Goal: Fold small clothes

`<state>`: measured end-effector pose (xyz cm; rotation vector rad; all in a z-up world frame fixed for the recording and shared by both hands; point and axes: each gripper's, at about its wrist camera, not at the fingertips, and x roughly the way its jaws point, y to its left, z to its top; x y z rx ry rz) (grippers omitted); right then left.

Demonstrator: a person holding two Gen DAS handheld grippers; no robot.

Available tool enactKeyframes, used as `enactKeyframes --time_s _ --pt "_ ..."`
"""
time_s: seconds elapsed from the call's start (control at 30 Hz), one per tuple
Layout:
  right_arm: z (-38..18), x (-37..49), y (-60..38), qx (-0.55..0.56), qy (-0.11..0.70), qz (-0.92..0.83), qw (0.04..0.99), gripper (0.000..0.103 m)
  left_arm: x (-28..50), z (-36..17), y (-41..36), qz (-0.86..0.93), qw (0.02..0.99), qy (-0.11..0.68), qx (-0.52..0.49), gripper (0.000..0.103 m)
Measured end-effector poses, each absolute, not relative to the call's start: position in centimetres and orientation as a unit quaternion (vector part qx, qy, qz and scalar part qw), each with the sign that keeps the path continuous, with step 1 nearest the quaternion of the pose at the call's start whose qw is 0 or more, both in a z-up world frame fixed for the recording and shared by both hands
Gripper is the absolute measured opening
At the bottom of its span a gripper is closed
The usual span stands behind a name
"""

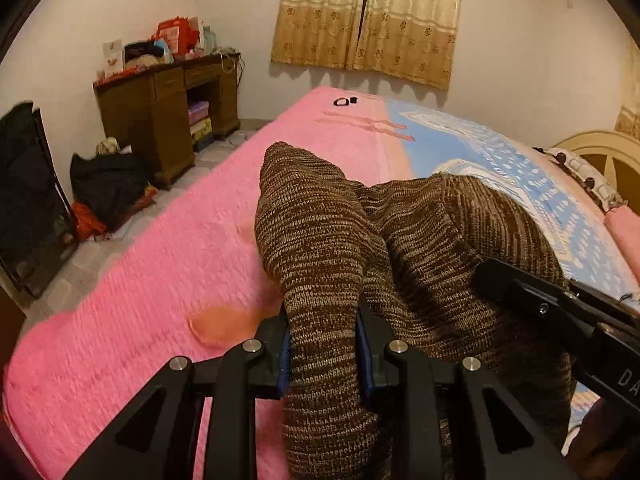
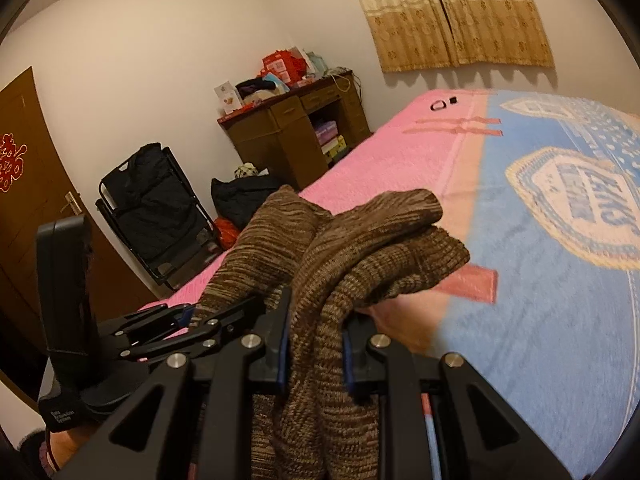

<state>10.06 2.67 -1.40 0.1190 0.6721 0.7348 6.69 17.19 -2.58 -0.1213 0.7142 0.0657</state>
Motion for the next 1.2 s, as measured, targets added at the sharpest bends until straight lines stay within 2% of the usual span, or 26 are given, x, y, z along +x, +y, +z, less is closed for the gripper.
enactKeyframes --time_s 0.27,0.43,0.5,0.53,0.6,0.73,0.83,0.9,0.97,1.2 --pt "-0.6 12.4 3.9 0.064 0.298 0.360 0.882 0.023 9.3 -1.9 18.2 0.050 0.939 0.338 -0.042 0.027" --pt "-3.1 15.1 5.3 0.043 0.311 0.340 0.886 0.023 12.5 -5.2 18.9 0.063 0.926 0.370 -0.037 0.027" --pt "-5.9 17.0 6.0 0.033 0.348 0.312 0.884 0.023 13.7 -7.5 19.4 0.080 0.914 0.395 -0.044 0.029" --pt "-7.3 17.9 6.1 0.028 0.363 0.296 0.883 0.023 13.9 -8.3 19.9 0.083 0.911 0.401 -0.052 0.034" --pt "-8.9 19.0 5.8 0.034 0.387 0.282 0.877 0.024 13.7 -8.5 20.8 0.071 0.911 0.397 -0.082 0.037" --pt "-9.0 19.6 4.4 0.077 0.401 0.291 0.865 0.027 12.9 -8.5 23.1 0.039 0.903 0.399 -0.154 0.045" --pt "-8.9 19.4 3.9 0.086 0.406 0.288 0.863 0.042 12.0 -8.1 24.0 0.025 0.895 0.402 -0.191 0.047" --pt "-8.6 18.7 2.7 0.097 0.409 0.286 0.861 0.064 10.7 -7.7 24.3 0.019 0.892 0.400 -0.208 0.047" --pt "-8.4 17.8 1.4 0.111 0.413 0.289 0.857 0.075 9.4 -7.3 24.1 0.015 0.894 0.395 -0.212 0.047" --pt "-8.1 14.3 -1.3 0.170 0.418 0.302 0.840 0.078 7.3 -6.9 23.1 0.004 0.895 0.387 -0.222 0.048"
